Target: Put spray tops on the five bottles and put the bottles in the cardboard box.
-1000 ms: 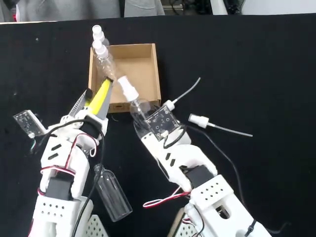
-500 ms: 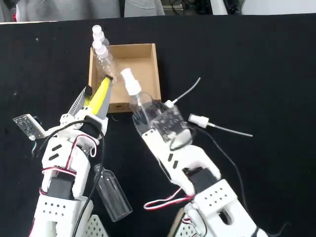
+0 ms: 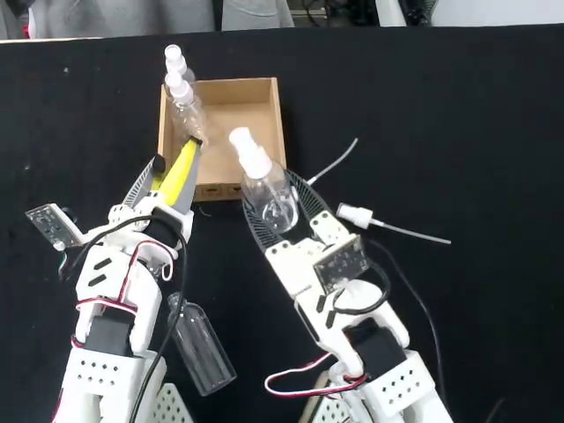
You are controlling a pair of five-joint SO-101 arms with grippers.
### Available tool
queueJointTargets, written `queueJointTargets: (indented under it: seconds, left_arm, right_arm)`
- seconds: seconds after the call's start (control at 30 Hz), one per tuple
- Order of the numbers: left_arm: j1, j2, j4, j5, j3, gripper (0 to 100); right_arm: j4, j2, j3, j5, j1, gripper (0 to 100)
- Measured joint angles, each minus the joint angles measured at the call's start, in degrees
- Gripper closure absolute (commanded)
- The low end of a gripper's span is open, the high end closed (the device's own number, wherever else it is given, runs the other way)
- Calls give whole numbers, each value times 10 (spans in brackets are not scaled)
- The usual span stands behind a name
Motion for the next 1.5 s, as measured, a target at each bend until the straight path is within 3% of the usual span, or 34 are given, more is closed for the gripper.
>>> queueJointTargets:
  seconds: [0.27,0.63,1.5]
  left_arm:
    - [38,0,0,0,0,762]
    - [82,0,1,0,0,762]
    - [170,-1,72,-78,0,762]
  right_arm:
    - [30,-9,26,43,-34,943]
    - [31,-9,37,47,-35,943]
    - [68,-9,38,46,-35,983]
